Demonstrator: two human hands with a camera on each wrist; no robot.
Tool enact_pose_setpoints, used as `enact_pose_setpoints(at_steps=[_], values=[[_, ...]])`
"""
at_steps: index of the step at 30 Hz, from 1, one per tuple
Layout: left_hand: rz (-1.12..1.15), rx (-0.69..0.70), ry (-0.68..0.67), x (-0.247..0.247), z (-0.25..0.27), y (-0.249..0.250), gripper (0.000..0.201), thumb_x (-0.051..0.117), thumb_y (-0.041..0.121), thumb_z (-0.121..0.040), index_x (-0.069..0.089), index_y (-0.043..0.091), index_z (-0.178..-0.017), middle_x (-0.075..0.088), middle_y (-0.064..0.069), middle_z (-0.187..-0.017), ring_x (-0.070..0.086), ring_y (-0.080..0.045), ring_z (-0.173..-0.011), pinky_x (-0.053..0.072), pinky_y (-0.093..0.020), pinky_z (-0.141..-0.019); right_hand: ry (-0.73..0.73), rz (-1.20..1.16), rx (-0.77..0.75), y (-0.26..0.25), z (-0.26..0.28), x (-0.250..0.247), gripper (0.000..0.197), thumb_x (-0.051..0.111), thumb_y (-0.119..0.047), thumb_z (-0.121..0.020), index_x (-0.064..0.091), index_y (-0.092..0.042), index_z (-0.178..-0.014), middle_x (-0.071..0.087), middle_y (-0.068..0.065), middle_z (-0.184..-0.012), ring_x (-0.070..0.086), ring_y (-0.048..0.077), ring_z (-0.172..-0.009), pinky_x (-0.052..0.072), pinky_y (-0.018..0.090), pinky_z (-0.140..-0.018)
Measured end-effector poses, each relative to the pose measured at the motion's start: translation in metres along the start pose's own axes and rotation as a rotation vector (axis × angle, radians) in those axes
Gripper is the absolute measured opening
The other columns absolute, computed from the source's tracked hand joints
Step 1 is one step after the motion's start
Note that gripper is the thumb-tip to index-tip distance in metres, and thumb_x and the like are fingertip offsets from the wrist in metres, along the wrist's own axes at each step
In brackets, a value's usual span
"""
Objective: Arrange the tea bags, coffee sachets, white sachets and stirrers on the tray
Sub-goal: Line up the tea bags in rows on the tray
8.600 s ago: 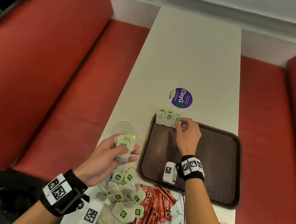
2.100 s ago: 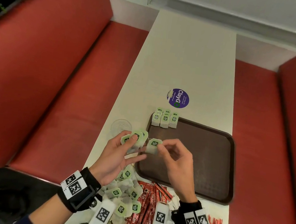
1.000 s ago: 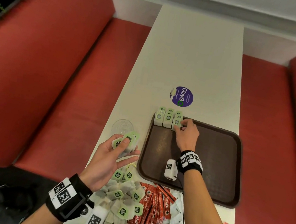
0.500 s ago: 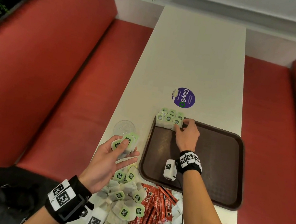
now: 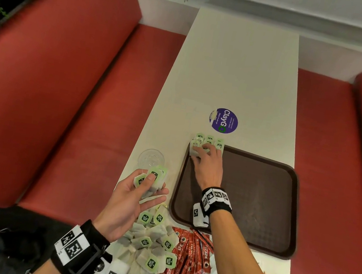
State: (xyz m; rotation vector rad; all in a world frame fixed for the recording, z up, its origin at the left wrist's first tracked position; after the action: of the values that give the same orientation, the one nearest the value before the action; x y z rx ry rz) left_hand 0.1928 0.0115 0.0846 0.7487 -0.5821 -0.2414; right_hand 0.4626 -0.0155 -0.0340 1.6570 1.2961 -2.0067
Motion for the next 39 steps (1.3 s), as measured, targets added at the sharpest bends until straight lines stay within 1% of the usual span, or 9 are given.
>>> enact_pose_setpoints(at_steps=[8,16,21,26,28,30,33,36,39], values=[[0.008,-0.002,0.002,-0.003,-0.003,0.001,0.031,0.062,0.021,-0.109,0.059,-0.001,-0.131,0.065,-0.033,-0.116,0.074,-0.041,-0.119,0.064,-0.043,-0.096,-0.027,-0.058,0.053,0.002,0.006,0.005,0.036,0.073,-0.025,-0.103,0.072,-0.021,-0.139,0.057,0.005,-0.141,0.049,0.028,-0.130,0.059,0.049,-0.097],[0.019,0.002,-0.009,-0.005,-0.001,0.003,0.026,0.062,0.020,-0.108,0.060,0.003,-0.127,0.064,-0.031,-0.116,0.073,-0.041,-0.120,0.063,-0.045,-0.098,0.079,-0.088,0.165,0.033,0.015,-0.027,0.046,0.084,-0.026,-0.093,0.067,-0.023,-0.136,0.055,0.007,-0.142,0.047,0.028,-0.129,0.057,0.046,-0.098],[-0.007,-0.008,-0.008,-0.005,-0.001,-0.001,0.021,0.063,0.022,-0.108,0.061,0.005,-0.120,0.061,-0.046,-0.122,0.073,-0.041,-0.120,0.063,-0.044,-0.098,0.029,-0.138,0.240,0.048,0.017,-0.027,0.045,0.087,-0.031,-0.091,0.066,-0.026,-0.131,0.051,0.006,-0.139,0.049,0.028,-0.126,0.057,0.044,-0.095],[0.007,-0.017,-0.028,0.001,0.000,-0.003,0.021,0.064,0.022,-0.107,0.060,0.007,-0.121,0.064,-0.030,-0.117,0.073,-0.042,-0.121,0.064,-0.043,-0.096,0.032,-0.157,0.268,0.047,0.013,-0.034,0.043,0.086,-0.033,-0.092,0.066,-0.024,-0.129,0.052,0.008,-0.139,0.050,0.030,-0.126,0.058,0.050,-0.097],[0.023,-0.023,-0.027,0.003,0.000,-0.003,0.017,0.064,0.022,-0.107,0.060,0.008,-0.117,0.064,-0.030,-0.117,0.072,-0.042,-0.121,0.063,-0.043,-0.097,0.058,-0.210,0.259,0.036,0.016,-0.045,0.045,0.084,-0.036,-0.093,0.066,-0.024,-0.132,0.053,0.007,-0.141,0.050,0.027,-0.128,0.054,0.043,-0.099],[0.053,-0.036,-0.025,0.005,-0.001,-0.002,0.015,0.065,0.020,-0.107,0.060,0.007,-0.113,0.065,-0.032,-0.117,0.072,-0.044,-0.122,0.062,-0.046,-0.100,0.077,-0.348,0.228,0.013,0.024,-0.064,0.036,0.080,-0.041,-0.097,0.069,-0.026,-0.127,0.062,0.000,-0.133,0.058,0.017,-0.120,0.050,0.032,-0.096],[0.065,-0.052,-0.049,0.012,-0.002,-0.003,0.006,0.064,0.010,-0.107,0.064,0.004,-0.108,0.067,-0.030,-0.113,0.071,-0.046,-0.123,0.060,-0.049,-0.104,-0.037,-0.592,0.172,-0.039,0.048,-0.091,0.020,0.071,-0.049,-0.103,0.075,-0.030,-0.110,0.076,-0.016,-0.107,0.071,-0.001,-0.097,0.054,0.022,-0.086],[0.003,-0.030,-0.066,0.021,-0.001,-0.004,0.006,0.063,0.005,-0.106,0.067,0.003,-0.110,0.072,-0.020,-0.103,0.073,-0.044,-0.119,0.061,-0.046,-0.104,-0.258,-0.743,0.124,-0.084,0.079,-0.106,0.029,0.063,-0.056,-0.106,0.079,-0.031,-0.105,0.079,-0.015,-0.098,0.074,0.003,-0.091,0.058,0.026,-0.086],[-0.088,0.012,-0.080,0.029,0.000,-0.004,0.019,0.064,0.010,-0.106,0.069,0.003,-0.124,0.076,-0.012,-0.098,0.076,-0.038,-0.110,0.061,-0.043,-0.102,-0.337,-0.832,0.068,-0.103,0.098,-0.117,0.011,0.075,-0.039,-0.103,0.080,-0.028,-0.103,0.080,-0.010,-0.097,0.074,0.008,-0.091,0.059,0.031,-0.088]])
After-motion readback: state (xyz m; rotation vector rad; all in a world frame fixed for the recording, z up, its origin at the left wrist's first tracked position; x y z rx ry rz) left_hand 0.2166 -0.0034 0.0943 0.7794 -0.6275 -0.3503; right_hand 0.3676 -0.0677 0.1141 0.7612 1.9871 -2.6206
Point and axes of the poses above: each hand's wrist, its own z-axis away from the middle knuckle, its own x-axis out of the palm, y = z × x, the point moved 8 cm from there along -z, towards the middle knuckle
